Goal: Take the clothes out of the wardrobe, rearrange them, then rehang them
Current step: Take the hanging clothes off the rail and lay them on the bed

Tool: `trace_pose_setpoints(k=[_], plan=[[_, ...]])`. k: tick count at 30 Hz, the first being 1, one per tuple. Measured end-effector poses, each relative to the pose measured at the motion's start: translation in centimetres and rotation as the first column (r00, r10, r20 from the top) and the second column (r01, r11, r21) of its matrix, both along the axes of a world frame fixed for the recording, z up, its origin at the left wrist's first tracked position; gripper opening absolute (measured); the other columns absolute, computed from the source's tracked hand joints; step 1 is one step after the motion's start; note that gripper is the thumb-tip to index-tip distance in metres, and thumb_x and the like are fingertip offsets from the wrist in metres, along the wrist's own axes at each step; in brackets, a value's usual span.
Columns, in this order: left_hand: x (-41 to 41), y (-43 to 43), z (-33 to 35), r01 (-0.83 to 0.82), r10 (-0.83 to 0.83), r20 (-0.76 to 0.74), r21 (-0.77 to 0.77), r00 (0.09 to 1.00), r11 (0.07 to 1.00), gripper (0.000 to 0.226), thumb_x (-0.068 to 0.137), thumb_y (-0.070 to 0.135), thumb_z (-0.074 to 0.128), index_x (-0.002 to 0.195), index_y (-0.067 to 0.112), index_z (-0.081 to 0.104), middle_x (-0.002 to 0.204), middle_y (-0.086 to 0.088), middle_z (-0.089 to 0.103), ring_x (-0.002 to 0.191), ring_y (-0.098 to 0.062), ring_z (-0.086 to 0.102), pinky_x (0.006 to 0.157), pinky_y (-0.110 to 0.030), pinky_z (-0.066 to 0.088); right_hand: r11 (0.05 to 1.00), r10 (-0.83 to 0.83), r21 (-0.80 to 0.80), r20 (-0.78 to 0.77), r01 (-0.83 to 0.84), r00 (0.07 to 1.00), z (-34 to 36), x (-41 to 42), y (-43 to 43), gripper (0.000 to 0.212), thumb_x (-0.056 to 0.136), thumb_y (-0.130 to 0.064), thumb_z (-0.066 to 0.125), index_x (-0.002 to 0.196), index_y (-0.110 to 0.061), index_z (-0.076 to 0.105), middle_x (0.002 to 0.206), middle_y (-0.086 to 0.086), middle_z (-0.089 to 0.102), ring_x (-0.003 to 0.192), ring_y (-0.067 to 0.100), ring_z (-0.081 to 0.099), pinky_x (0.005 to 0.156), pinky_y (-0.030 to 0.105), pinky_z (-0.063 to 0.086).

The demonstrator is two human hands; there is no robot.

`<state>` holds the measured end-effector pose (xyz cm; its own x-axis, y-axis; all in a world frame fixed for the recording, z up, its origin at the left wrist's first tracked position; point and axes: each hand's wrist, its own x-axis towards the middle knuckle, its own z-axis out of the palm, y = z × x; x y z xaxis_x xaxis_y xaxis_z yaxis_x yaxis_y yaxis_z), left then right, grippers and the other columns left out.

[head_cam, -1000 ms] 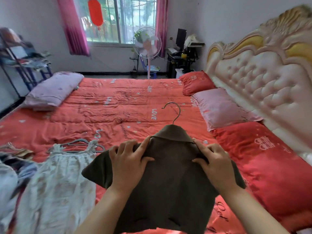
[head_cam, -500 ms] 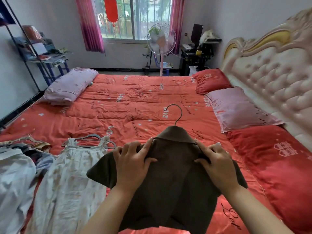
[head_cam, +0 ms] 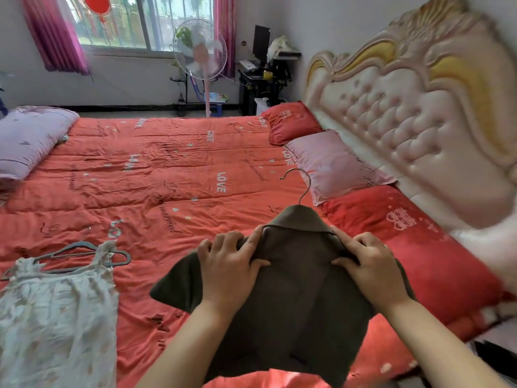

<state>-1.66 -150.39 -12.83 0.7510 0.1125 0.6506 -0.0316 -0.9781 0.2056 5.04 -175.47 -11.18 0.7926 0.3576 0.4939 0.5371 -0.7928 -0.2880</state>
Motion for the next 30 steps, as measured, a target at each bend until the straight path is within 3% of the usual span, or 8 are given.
trace_pose_setpoints(k=[8, 13, 18, 20, 23, 25, 27, 30], plan=[[9.1, -8.8, -1.2, 0.036, -0.04, -0.113, -0.037, 0.993, 0.999, 0.057, 0.069, 0.058, 0.043, 0.113, 0.031, 0.067, 0.082, 0.003, 0.06, 0.077, -0.021, 0.054, 0.074, -0.036, 0.028, 0.998, -0.039, -0.062, -0.089, 0.034, 0.995, -0.4, 8.2, -9.0, 0.075, 0.063, -0.018, 0.083, 0.129, -0.027, 0.048, 0.072, -0.001, 0.05, 0.07, 0.021, 0.052, 0.069, 0.038, 0.044], [16.9, -14.6, -5.0, -0.015, 0.002, -0.279, -0.045, 0.96, 0.999, 0.055, 0.061, 0.056, 0.066, 0.109, 0.03, 0.069, 0.08, 0.002, 0.062, 0.073, -0.023, 0.059, 0.07, -0.035, 0.026, 0.993, -0.019, -0.118, -0.218, -0.007, 0.976, -4.0, 17.6, -14.2, 0.077, 0.064, -0.022, 0.083, 0.13, -0.032, 0.045, 0.072, -0.004, 0.047, 0.071, 0.02, 0.052, 0.069, 0.04, 0.046], [24.9, -18.3, -10.7, -0.06, 0.018, -0.462, -0.075, 0.887, 0.995, 0.054, 0.065, 0.06, 0.05, 0.107, 0.032, 0.07, 0.078, 0.003, 0.061, 0.069, -0.021, 0.059, 0.069, -0.034, 0.026, 0.982, 0.014, -0.172, -0.34, -0.077, 0.94, -10.4, 26.9, -17.0, 0.08, 0.055, -0.024, 0.087, 0.127, -0.034, 0.054, 0.068, -0.008, 0.042, 0.063, 0.021, 0.055, 0.058, 0.04, 0.049], [28.1, -18.4, -13.4, -0.095, 0.058, -0.48, -0.052, 0.875, 0.994, 0.053, 0.062, 0.059, 0.062, 0.107, 0.031, 0.07, 0.079, 0.003, 0.062, 0.07, -0.021, 0.06, 0.069, -0.034, 0.027, 0.979, 0.029, -0.182, -0.332, -0.095, 0.943, -13.2, 30.4, -16.8, 0.08, 0.05, -0.025, 0.09, 0.123, -0.031, 0.059, 0.067, -0.009, 0.04, 0.059, 0.021, 0.056, 0.054, 0.037, 0.047], [32.1, -18.0, -15.2, -0.231, 0.187, -0.593, 0.001, 0.783, 0.973, 0.082, 0.058, 0.049, 0.082, 0.132, 0.033, 0.051, 0.116, -0.001, 0.061, 0.106, -0.021, 0.057, 0.087, -0.039, 0.036, 0.97, -0.016, -0.234, -0.33, -0.065, 0.944, -17.0, 34.8, -15.1, 0.081, 0.051, -0.03, 0.09, 0.126, -0.026, 0.059, 0.076, 0.002, 0.057, 0.069, 0.028, 0.061, 0.062, 0.04, 0.05], [34.2, -17.2, -16.0, -0.278, 0.238, -0.685, 0.054, 0.688, 0.959, 0.084, 0.081, 0.048, 0.064, 0.148, 0.037, 0.013, 0.152, 0.0, 0.025, 0.139, -0.02, 0.023, 0.109, -0.043, 0.02, 0.956, -0.053, -0.288, -0.344, -0.052, 0.937, -18.7, 36.5, -13.4, 0.081, 0.065, -0.037, 0.081, 0.137, -0.023, 0.047, 0.102, 0.009, 0.06, 0.094, 0.031, 0.06, 0.081, 0.041, 0.048], [35.2, -16.8, -16.9, -0.305, 0.23, -0.788, 0.057, 0.57, 0.951, 0.081, 0.087, 0.047, 0.056, 0.148, 0.036, 0.004, 0.156, 0.001, 0.009, 0.143, -0.021, 0.007, 0.113, -0.044, 0.009, 0.942, -0.045, -0.315, -0.46, -0.115, 0.887, -20.0, 36.8, -12.1, 0.077, 0.081, -0.044, 0.066, 0.146, -0.027, 0.029, 0.126, 0.005, 0.05, 0.117, 0.026, 0.048, 0.098, 0.036, 0.036], [34.0, -16.3, -18.3, -0.319, 0.24, -0.815, 0.072, 0.528, 0.945, 0.077, 0.087, 0.048, 0.055, 0.148, 0.034, 0.011, 0.154, 0.001, 0.016, 0.141, -0.022, 0.013, 0.112, -0.043, 0.012, 0.946, 0.004, -0.26, -0.587, -0.193, 0.81, -21.8, 35.4, -11.1, 0.071, 0.086, -0.045, 0.058, 0.146, -0.028, 0.025, 0.134, -0.001, 0.043, 0.125, 0.02, 0.04, 0.104, 0.031, 0.03]])
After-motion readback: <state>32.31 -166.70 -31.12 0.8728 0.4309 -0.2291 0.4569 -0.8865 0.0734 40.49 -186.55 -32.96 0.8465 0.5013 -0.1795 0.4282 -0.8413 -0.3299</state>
